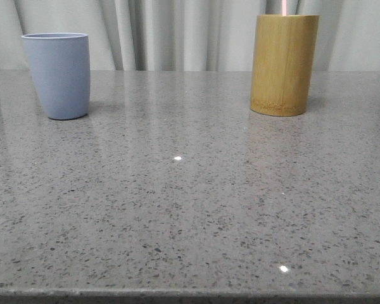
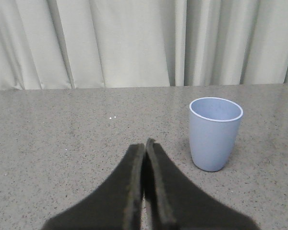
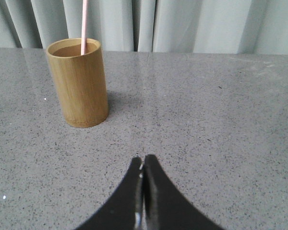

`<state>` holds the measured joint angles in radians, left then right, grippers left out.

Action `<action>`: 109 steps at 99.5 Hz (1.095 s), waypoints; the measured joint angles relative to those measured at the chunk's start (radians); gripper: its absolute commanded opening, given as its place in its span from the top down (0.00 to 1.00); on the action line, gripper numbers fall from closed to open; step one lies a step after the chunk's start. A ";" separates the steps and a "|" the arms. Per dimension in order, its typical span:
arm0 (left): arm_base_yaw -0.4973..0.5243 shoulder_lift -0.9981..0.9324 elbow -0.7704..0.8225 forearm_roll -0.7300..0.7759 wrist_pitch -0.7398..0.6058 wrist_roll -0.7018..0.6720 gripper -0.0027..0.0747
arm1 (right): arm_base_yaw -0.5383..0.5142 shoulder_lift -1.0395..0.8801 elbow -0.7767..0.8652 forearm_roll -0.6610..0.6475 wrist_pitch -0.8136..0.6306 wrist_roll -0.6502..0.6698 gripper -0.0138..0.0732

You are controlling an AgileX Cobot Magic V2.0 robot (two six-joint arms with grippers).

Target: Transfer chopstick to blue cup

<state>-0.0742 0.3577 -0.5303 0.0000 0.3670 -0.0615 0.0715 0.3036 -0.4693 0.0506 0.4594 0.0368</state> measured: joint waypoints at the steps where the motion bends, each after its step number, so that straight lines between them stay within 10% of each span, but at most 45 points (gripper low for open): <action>1: 0.000 0.014 -0.006 0.000 0.005 0.000 0.87 | 0.000 0.014 -0.006 0.000 0.002 0.000 0.85; 32: 0.000 0.257 -0.164 -0.006 0.017 0.000 0.47 | 0.000 0.268 -0.181 0.000 0.019 0.000 0.48; 109: -0.007 0.534 -0.427 -0.042 0.224 0.013 0.51 | 0.000 0.363 -0.210 0.000 0.028 0.000 0.46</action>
<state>-0.0811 0.8921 -0.9568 -0.0423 0.5908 -0.0487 0.0715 0.6664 -0.6790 0.0510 0.4871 0.0368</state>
